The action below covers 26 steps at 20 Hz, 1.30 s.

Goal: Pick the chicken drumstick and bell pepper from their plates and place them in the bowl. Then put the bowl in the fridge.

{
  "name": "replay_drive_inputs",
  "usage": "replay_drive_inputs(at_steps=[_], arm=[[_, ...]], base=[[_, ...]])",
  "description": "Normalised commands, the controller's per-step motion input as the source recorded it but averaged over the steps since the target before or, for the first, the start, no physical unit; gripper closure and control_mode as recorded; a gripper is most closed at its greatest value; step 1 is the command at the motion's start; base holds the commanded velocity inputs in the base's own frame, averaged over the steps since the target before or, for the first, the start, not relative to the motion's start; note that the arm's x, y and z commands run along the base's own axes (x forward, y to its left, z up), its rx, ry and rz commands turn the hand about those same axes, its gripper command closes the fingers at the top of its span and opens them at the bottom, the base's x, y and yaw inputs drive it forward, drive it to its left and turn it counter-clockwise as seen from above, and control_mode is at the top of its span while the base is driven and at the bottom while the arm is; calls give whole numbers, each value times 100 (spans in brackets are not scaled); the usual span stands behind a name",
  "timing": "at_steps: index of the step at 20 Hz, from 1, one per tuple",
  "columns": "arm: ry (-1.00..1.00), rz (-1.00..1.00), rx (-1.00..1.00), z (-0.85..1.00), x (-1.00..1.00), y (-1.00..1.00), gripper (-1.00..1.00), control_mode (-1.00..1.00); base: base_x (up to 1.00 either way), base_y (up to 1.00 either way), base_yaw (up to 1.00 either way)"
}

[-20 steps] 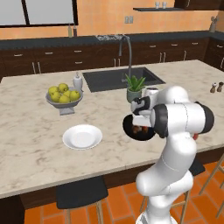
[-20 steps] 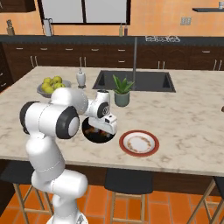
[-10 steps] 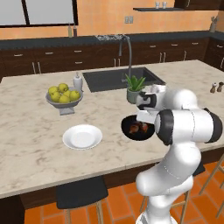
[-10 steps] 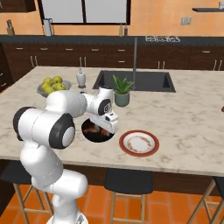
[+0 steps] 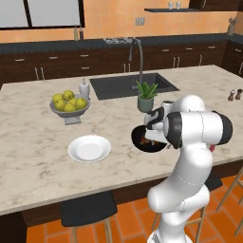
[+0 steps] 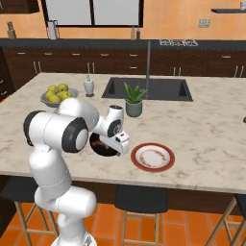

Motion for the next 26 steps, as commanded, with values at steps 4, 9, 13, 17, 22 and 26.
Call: replay_drive_inputs(at_steps=[4, 9, 13, 17, 22, 26], arm=[[0, -1, 0, -4, 3, 1, 100, -100], [-7, 0, 0, 16, -21, 0, 100, -100], [-26, -18, 0, 96, -51, 0, 100, -100], [-28, -25, 0, 100, -53, 0, 100, -100], [-7, -10, 0, 64, -13, 1, 100, -100], [0, 0, 0, 0, 0, 0, 100, -100]], base=[[0, 0, 0], [0, 0, 0], [0, 0, 0], [0, 0, 0], [0, 0, 0], [0, 0, 0]])
